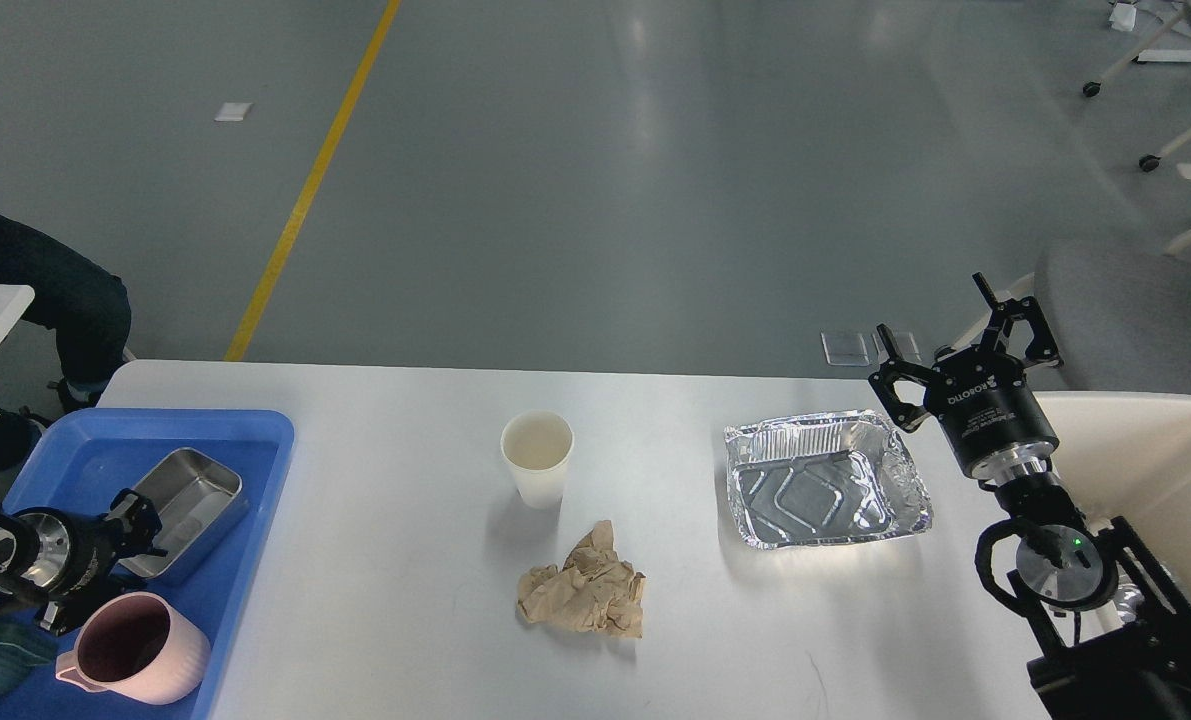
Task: Tidy desktop
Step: 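Release the steel tray and raise the left gripper out of the bin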
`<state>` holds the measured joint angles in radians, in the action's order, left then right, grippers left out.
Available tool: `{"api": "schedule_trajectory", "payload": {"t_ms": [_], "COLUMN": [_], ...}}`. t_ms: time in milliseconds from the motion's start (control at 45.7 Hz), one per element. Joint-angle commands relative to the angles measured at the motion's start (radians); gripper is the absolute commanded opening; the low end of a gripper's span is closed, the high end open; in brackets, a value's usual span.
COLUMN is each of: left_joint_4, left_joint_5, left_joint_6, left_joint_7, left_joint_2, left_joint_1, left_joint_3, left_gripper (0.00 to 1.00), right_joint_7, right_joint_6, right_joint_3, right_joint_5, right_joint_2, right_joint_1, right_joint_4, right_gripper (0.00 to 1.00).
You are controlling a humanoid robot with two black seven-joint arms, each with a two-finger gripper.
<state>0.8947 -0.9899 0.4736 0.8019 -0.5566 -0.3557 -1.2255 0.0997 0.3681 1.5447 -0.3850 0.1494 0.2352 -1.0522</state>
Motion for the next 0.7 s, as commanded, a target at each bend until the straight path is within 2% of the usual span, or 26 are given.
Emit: {"api": "schedule_trajectory", "payload": {"t_ms": [0, 285, 416, 482, 613, 679], "left_joint_4": [0.004, 0.013, 0.015, 0.02, 0.018, 0.016], "left_joint_5": [0.06, 0.388, 0.451, 0.484, 0.577, 0.643], "left_joint_6": [0.01, 0.019, 0.028, 0.075, 0.232, 0.26], "left_joint_7": [0.006, 0.01, 0.006, 0.006, -0.006, -0.006], "left_joint_2": [-0.013, -0.118, -0.12, -0.115, -0.095, -0.063], "left_joint_1": [-0.023, -0.118, -0.147, -0.175, -0.212, -0.23], "left_joint_3": [-0.015, -0.077, -0.083, -0.092, -0.106, -0.123], "left_gripper": [1.0, 1.0, 1.0, 1.0, 1.0, 1.0], "right_joint_7": [0.0, 0.0, 0.0, 0.0, 0.0, 0.0], "right_joint_6": [0.0, 0.0, 0.0, 0.0, 0.0, 0.0], "right_joint_3": [0.0, 0.0, 0.0, 0.0, 0.0, -0.002], "right_joint_5": [0.0, 0.0, 0.0, 0.0, 0.0, 0.0], "right_joint_2": [-0.001, -0.001, -0.001, -0.001, -0.001, -0.001], "right_joint_1": [-0.001, 0.003, 0.003, 0.004, 0.004, 0.006], "right_joint_4": [0.0, 0.0, 0.0, 0.0, -0.002, -0.003], "right_gripper": [1.0, 1.0, 1.0, 1.0, 1.0, 1.0]}}
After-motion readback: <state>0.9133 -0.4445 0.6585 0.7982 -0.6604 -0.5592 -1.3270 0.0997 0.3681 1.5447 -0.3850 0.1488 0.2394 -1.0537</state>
